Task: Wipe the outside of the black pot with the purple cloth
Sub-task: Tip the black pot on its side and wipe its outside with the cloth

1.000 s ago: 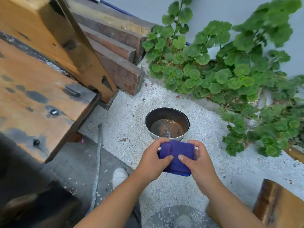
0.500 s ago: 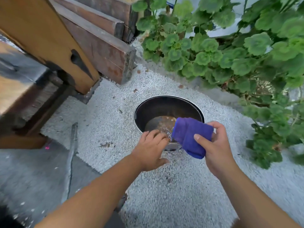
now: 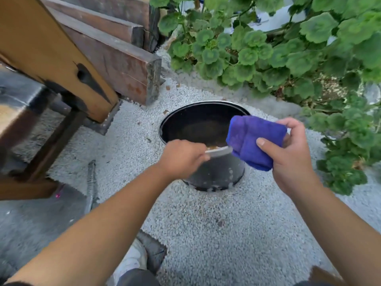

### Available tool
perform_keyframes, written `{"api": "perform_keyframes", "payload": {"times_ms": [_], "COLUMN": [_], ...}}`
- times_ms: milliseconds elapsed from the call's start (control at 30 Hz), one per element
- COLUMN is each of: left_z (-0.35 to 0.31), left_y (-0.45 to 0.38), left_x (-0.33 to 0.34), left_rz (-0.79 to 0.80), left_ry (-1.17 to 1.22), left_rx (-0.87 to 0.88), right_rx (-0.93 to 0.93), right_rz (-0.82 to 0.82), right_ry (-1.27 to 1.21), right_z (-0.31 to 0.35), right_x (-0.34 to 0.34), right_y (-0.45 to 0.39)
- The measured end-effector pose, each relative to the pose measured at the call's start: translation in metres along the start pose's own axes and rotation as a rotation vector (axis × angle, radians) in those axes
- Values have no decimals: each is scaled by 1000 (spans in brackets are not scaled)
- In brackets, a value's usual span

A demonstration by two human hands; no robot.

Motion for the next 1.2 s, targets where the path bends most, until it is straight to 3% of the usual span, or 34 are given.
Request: {"api": "perform_keyframes", "payload": {"times_ms": [133,300,400,567,667,900,1000,1200], "left_z": [28,54,60,82,98,110,111,114], "left_y": [-4,8,9,0,-2,21,34,27], "left_x": [-41,-19,13,43,62,98,116,112], "left_rz": [94,189,249,238,268,219,229,217], "left_ry": [344,656,665,598,402,481,610,593], "left_rx": [-82,-122,-132,-151,-299,-528,-473,-405], "right_rx": [-107,-131,-22,106,151,142,228,210], "right_rz": [-39,-54,-76,150,235,142,168,312], "right_ry": [21,253,587,963,960,755,754,1026], "right_z": [15,23,3,-68,-116,-164,-169,-165], "right_x": [0,4,18,54,82,113,108,135], "right_y": [-9,-19,-31,-44,-45,-49,-63,-90]}}
Point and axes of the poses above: each hand's wrist, its own y-axis away from the middle knuckle, its own x-axis out of the palm, z = x × y, the point moved 1 cm from there along -y, towards the middle knuckle, and after that the axes turned 12 degrees about z, right-handed, at the moved point
